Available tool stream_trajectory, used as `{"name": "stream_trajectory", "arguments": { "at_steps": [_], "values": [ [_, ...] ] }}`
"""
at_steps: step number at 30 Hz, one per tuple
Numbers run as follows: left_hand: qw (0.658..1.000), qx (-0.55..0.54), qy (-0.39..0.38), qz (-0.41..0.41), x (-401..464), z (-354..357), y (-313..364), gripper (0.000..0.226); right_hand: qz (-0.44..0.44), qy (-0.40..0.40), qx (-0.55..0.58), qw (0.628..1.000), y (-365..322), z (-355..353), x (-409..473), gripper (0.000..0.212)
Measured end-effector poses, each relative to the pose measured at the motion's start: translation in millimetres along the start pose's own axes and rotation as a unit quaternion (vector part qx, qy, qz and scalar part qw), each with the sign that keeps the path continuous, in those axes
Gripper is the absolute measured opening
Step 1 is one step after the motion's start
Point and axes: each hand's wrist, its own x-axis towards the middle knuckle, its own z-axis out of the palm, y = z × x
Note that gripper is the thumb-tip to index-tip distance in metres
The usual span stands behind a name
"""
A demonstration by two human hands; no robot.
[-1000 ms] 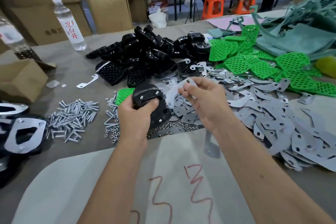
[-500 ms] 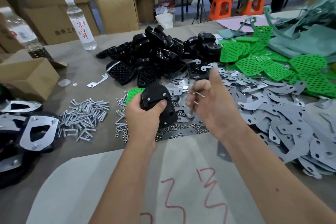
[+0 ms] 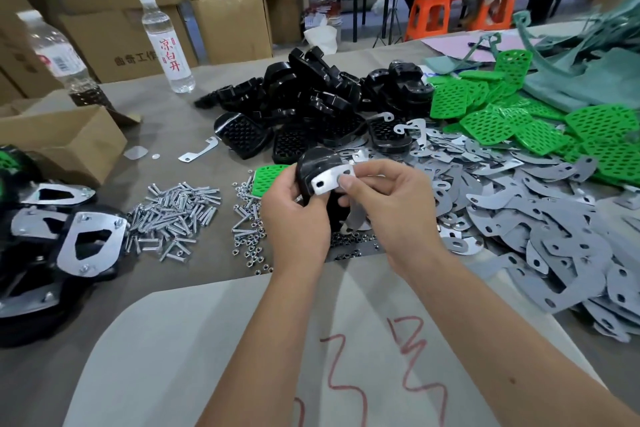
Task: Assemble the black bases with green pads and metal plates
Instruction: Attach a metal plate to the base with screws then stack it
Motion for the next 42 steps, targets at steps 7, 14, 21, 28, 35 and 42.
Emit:
{"name": "stream_trajectory", "arguments": {
  "at_steps": [7,14,21,28,35,42],
  "values": [
    [1.000,0.013,-0.006,0.003,1,1,0,0.032,-0.004,0.020,-0.045,0.999,4,0,4,0.016],
    [1.000,0.013,-0.005,-0.021,1,1,0,0.027,-0.012,0.026,-0.071,0.997,8,-5,9,0.015],
    [0.999,0.017,-0.022,-0.017,0,1,1,0.031,-0.009,0.016,-0.076,0.997,9,-9,10,0.013],
    [0.999,-0.003,-0.026,-0.047,-1,-1,-1,0.030,0.030,0.034,-0.087,0.995,6,-11,9,0.029],
    [0.998,-0.014,-0.034,-0.046,-1,0,-2,0.028,0.013,0.050,-0.188,0.981,3,-14,10,0.027],
    [0.992,0.046,-0.107,-0.043,1,-6,3,0.031,0.031,0.012,-0.181,0.983,5,-24,15,0.024]
  ]
}}
